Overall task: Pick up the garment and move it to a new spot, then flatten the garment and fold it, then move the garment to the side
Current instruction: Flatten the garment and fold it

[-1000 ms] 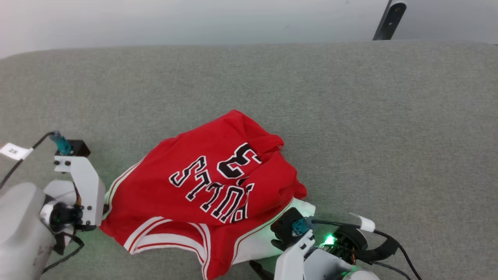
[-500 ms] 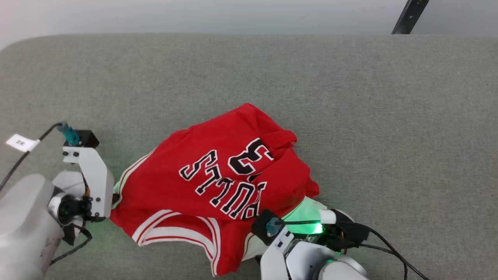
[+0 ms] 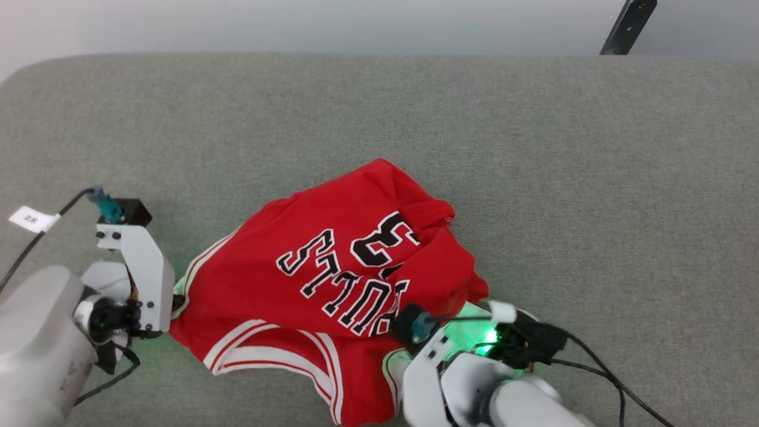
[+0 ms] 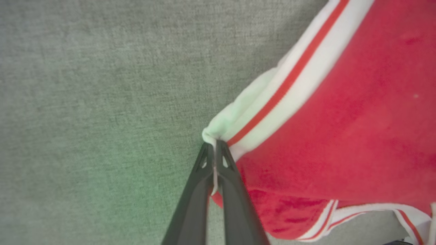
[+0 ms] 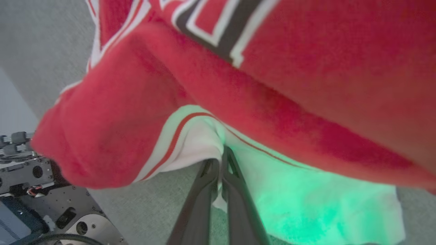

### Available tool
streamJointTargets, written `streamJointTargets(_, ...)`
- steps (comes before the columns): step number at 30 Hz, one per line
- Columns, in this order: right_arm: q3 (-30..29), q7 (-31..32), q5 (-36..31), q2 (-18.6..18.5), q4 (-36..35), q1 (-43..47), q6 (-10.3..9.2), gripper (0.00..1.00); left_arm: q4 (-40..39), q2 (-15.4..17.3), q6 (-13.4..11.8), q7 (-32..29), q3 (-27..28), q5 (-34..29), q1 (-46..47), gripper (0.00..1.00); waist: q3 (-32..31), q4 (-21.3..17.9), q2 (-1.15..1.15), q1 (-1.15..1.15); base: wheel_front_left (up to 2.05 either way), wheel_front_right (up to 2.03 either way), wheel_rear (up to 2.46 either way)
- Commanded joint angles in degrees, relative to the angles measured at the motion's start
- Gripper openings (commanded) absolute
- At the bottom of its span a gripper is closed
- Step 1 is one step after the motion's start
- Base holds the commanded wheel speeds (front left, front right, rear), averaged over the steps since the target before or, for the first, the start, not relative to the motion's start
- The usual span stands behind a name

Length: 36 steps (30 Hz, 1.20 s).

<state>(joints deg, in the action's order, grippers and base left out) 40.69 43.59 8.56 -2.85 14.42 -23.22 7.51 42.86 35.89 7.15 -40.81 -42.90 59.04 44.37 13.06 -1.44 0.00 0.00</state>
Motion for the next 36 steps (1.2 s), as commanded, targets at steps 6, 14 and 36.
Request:
streamJointTargets(6,-9.64,2.30,5.11,-0.48,-4.76,1.80,-0.05,0.00,-0.80,0.20,0.55,-0.03,-1.97,1.80,1.35,0.00,-2.33,-0.65,0.00,0.00,0.00,0.00,0.00)
streamJointTargets(14,-21.52,1.78,9.27,-0.72,-9.77,-0.82,-0.05,0.00,-3.24,2.54,0.36,-0.81,-3.56,1.61,5.40,0.00,-6.64,-0.95,0.00,0.00,0.00,0.00,0.00)
streamJointTargets(36,-25.95,-4.42,14.51,-3.47,5.01,-28.33,-0.05,0.00,1.53,0.07,-0.89,-1.05,-4.59,-3.90,25.20,0.00,-13.76,-1.59,0.00,0.00,0.00,0.00,0.00)
